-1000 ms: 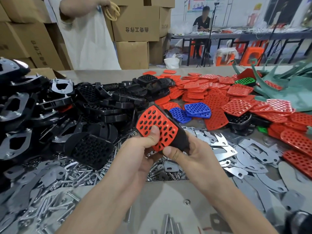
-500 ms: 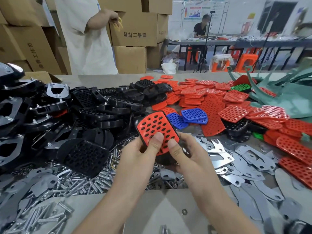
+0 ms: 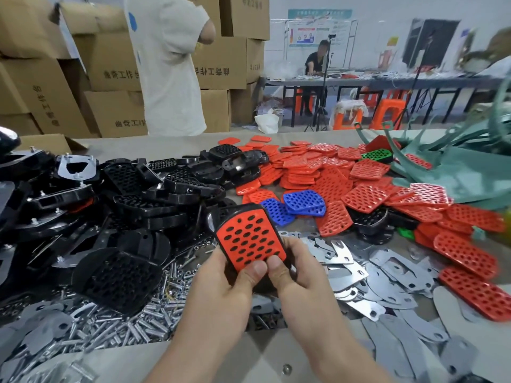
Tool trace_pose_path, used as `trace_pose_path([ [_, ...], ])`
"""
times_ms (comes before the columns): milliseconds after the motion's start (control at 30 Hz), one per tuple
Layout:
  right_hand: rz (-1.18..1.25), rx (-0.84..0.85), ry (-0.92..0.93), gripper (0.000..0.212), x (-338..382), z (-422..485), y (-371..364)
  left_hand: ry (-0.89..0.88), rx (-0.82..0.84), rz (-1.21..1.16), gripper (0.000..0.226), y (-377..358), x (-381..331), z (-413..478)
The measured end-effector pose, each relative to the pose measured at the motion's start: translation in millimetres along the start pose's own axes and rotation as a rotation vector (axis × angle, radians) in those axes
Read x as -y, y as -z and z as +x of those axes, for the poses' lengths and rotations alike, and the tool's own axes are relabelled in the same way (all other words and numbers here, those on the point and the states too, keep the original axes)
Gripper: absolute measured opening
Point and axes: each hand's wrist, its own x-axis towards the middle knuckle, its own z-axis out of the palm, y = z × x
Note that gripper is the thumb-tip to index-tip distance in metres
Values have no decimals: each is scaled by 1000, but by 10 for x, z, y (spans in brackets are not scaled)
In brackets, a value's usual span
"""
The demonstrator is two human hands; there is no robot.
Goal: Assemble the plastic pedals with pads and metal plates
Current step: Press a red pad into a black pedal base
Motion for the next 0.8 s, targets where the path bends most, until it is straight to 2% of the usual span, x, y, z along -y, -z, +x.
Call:
trace_pose_path([
  [267, -22, -21, 38, 22, 14, -9, -50, -38, -53, 23, 16, -13, -5, -51],
  [400, 29, -24, 44, 16, 15, -3, -31, -56, 39, -54, 8, 23, -81, -42],
  [567, 114, 38, 25, 20, 54, 33, 50, -75, 137, -83, 35, 106, -103, -13],
  [633, 99, 44, 5, 8, 43, 38, 70, -35, 197, -107, 36, 102, -85, -9],
  [800, 115, 114, 4, 24, 9, 60, 115, -24, 241, -68, 31, 139, -19, 38],
])
